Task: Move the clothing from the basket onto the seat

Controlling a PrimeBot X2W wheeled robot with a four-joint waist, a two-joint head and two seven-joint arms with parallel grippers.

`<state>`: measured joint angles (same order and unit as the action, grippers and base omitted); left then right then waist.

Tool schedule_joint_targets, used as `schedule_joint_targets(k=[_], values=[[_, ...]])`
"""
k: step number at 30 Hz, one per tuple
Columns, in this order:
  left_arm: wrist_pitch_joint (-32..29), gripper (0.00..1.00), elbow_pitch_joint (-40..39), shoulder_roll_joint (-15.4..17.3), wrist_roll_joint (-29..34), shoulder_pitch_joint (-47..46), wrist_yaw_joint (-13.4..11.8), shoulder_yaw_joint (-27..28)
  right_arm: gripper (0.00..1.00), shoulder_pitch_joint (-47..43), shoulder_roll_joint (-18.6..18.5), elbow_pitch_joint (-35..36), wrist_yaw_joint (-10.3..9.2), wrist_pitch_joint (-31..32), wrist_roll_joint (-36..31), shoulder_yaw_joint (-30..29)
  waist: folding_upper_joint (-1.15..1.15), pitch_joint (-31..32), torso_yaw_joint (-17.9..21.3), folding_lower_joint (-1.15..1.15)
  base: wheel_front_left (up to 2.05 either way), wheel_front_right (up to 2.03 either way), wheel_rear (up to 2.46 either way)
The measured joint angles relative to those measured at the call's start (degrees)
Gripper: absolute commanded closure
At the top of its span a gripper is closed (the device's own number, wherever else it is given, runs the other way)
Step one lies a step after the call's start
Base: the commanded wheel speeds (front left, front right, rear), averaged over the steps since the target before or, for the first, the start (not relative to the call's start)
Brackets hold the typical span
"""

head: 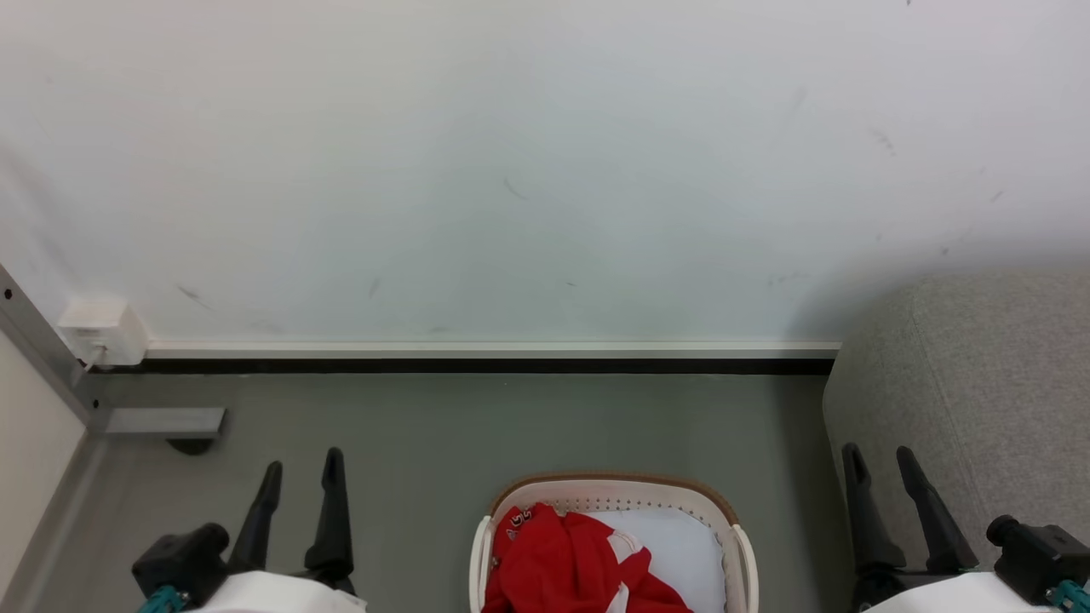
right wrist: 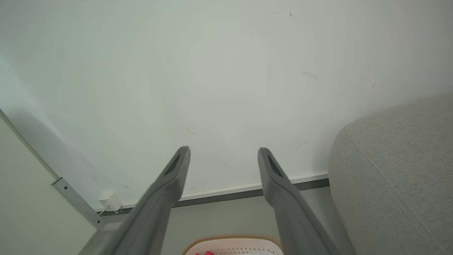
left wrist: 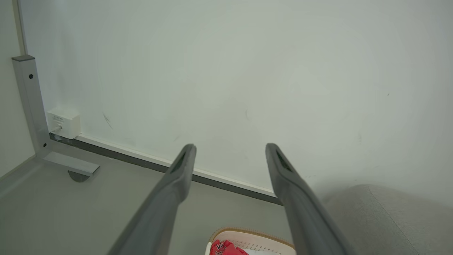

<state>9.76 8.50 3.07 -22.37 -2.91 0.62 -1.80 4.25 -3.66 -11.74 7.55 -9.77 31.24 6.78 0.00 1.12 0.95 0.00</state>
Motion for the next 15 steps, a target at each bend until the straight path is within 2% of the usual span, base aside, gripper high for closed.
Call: schedule_joint_targets(k=[15], values=[[2.0,0.00,-0.1,0.1,7.3,0.1,-0.1,-0.7,0.00,0.0,0.1,0.0,0.00,-2.0,-6.6,0.8,0.00,0.1,0.3,0.00,0.00,0.00,0.00]])
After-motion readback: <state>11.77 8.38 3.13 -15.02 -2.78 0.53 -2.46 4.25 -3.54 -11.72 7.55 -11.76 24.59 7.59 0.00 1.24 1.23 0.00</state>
